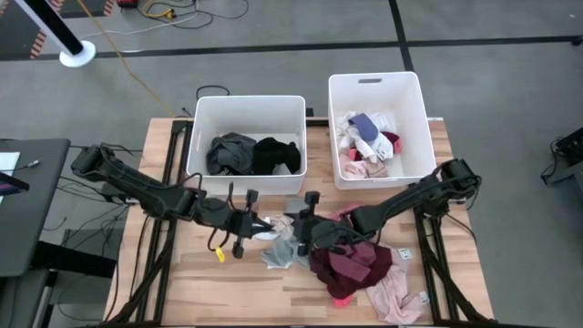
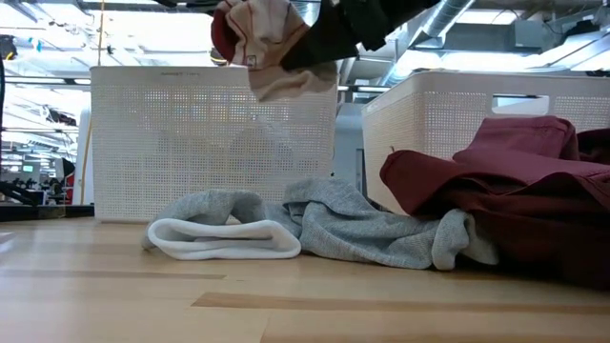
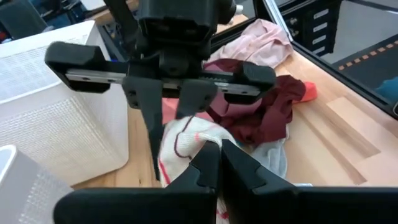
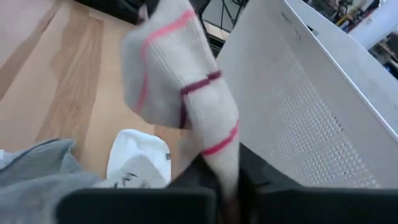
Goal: Sort clothes
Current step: Put the light orange sock into the right white laundry organizer
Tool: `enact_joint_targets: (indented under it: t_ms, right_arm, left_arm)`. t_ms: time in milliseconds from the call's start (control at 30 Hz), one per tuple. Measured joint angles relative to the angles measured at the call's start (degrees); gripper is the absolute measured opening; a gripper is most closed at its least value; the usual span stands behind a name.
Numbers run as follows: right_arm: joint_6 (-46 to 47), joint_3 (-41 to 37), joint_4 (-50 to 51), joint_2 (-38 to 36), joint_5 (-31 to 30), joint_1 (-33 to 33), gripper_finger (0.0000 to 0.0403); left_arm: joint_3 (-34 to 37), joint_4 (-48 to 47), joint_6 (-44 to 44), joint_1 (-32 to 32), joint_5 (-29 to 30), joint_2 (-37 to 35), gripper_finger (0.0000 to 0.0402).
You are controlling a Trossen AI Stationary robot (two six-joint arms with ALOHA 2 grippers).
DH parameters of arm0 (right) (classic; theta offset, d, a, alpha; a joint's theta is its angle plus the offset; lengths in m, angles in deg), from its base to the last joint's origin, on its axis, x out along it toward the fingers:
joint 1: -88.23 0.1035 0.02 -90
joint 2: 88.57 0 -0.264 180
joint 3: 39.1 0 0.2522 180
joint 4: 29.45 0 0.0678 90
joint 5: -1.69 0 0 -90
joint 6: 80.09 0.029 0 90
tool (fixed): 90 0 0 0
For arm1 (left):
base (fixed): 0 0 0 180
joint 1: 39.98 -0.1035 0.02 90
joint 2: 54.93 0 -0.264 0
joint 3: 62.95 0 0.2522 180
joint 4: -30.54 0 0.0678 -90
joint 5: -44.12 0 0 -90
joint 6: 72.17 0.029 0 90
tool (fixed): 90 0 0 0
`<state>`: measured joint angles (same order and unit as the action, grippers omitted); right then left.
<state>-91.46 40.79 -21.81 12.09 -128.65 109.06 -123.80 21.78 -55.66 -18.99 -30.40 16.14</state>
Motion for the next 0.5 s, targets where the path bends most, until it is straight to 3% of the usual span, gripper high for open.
enact_joint_targets:
  t_ms: [67,200,500]
  right_arm:
    - [-0.9,0.0,-0.5,-0.1,0.0,0.0,0.0011]
    - [-1.7,0.0,-1.6,-0.2,-0.4,0.0,0.0009]
    - [-8.4,2.8,0.6,-4.3,-7.0,-0.3,0.0002]
  left_arm:
    - [0.0,-0.1,0.0,0.3,0.0,0.0,0.0]
    - [0.0,-0.3,-0.2,0.4,0.2,0.0,0.0011]
    - [0.0,-1.7,1.3,2.7,6.2,-0.9,0.0134]
